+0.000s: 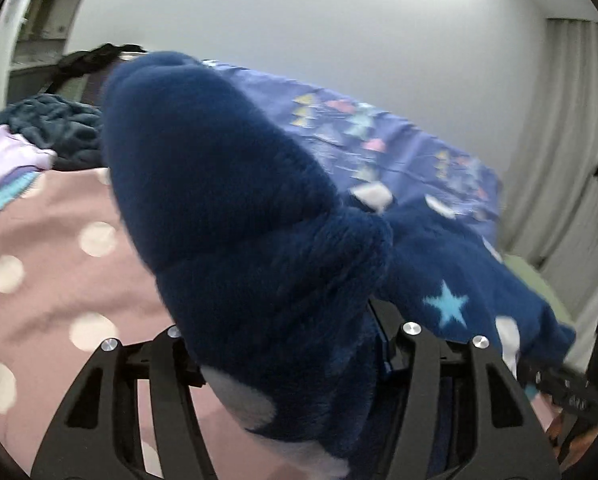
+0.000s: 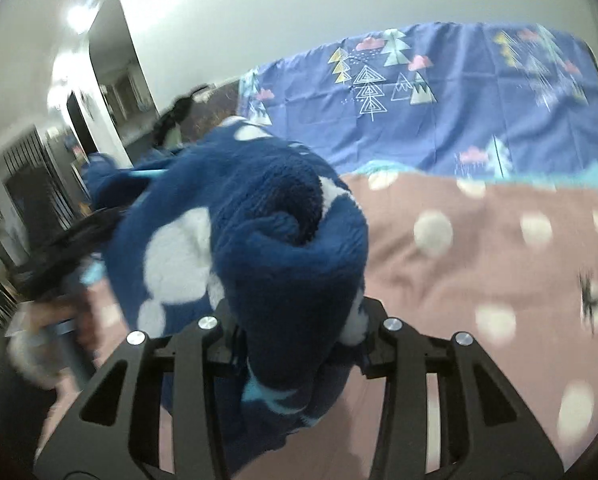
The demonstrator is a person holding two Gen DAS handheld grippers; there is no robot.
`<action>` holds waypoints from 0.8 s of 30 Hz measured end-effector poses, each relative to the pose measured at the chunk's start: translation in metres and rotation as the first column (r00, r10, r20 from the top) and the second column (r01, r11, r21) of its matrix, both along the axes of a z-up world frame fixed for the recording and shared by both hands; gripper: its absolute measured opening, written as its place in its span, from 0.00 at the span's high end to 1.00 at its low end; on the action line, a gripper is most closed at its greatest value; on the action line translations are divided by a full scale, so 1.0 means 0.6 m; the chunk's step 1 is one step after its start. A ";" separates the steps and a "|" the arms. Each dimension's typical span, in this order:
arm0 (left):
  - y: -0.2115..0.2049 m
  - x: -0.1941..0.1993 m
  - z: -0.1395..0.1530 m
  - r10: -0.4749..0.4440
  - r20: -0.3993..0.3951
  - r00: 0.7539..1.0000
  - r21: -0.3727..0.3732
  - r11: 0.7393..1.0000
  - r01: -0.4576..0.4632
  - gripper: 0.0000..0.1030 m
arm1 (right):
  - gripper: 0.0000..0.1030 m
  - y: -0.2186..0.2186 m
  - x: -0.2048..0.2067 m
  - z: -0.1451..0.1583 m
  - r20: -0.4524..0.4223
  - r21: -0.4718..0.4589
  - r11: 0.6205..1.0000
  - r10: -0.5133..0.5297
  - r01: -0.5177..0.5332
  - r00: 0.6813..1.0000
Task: Fold small clothes
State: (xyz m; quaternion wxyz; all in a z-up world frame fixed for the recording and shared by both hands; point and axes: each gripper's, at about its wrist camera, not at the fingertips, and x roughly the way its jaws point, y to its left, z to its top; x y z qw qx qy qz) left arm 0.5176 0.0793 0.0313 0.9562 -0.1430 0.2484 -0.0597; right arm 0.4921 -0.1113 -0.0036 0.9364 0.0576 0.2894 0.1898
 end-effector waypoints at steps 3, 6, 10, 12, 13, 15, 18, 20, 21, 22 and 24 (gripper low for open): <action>0.009 0.045 -0.054 0.054 -0.037 0.998 0.026 0.998 -0.054 0.33 | 0.55 0.033 0.087 -0.042 0.005 -0.067 0.998 -0.013 0.013 1.000; 0.026 0.115 -0.151 0.128 -0.218 0.968 0.082 0.990 -0.113 0.27 | 0.24 0.045 0.159 -0.147 -0.083 -0.223 0.958 -0.203 0.181 0.976; 0.096 0.106 -0.239 0.196 -0.310 0.930 -0.074 0.970 -0.230 0.11 | 0.23 0.006 0.158 -0.241 -0.248 -0.127 0.966 -0.251 0.226 0.936; 0.116 0.091 -0.237 0.207 -0.303 0.930 -0.149 0.954 -0.261 0.02 | 0.22 -0.029 0.127 -0.228 -0.226 -0.039 0.952 -0.305 0.304 0.925; 0.119 0.086 -0.231 0.214 -0.298 0.930 -0.132 0.956 -0.262 0.02 | 0.22 -0.037 0.109 -0.219 -0.206 -0.032 0.944 -0.327 0.328 0.922; 0.111 0.058 -0.196 0.217 -0.232 0.948 -0.041 0.972 -0.233 0.02 | 0.20 -0.037 0.065 -0.191 -0.154 -0.032 0.950 -0.313 0.312 0.937; 0.081 0.016 -0.143 0.162 -0.130 0.978 0.123 0.982 -0.146 0.01 | 0.10 -0.007 -0.037 -0.143 -0.017 -0.116 0.944 -0.312 0.308 0.950; 0.075 -0.048 -0.123 0.090 -0.112 0.990 0.189 0.980 -0.068 0.01 | 0.05 0.010 -0.103 -0.116 0.058 -0.165 0.931 -0.319 0.324 0.946; 0.059 -0.084 -0.112 0.046 -0.104 0.994 0.211 0.977 -0.023 0.01 | 0.02 0.019 -0.151 -0.103 0.107 -0.185 0.922 -0.326 0.341 0.939; 0.054 -0.121 -0.103 0.018 -0.091 0.996 0.219 0.976 0.003 0.01 | 0.02 0.029 -0.192 -0.095 0.150 -0.195 0.914 -0.331 0.356 0.932; 0.028 -0.202 -0.090 -0.002 -0.071 0.997 0.248 0.968 0.020 0.01 | 0.02 0.033 -0.272 -0.081 0.229 -0.219 0.898 -0.332 0.381 0.915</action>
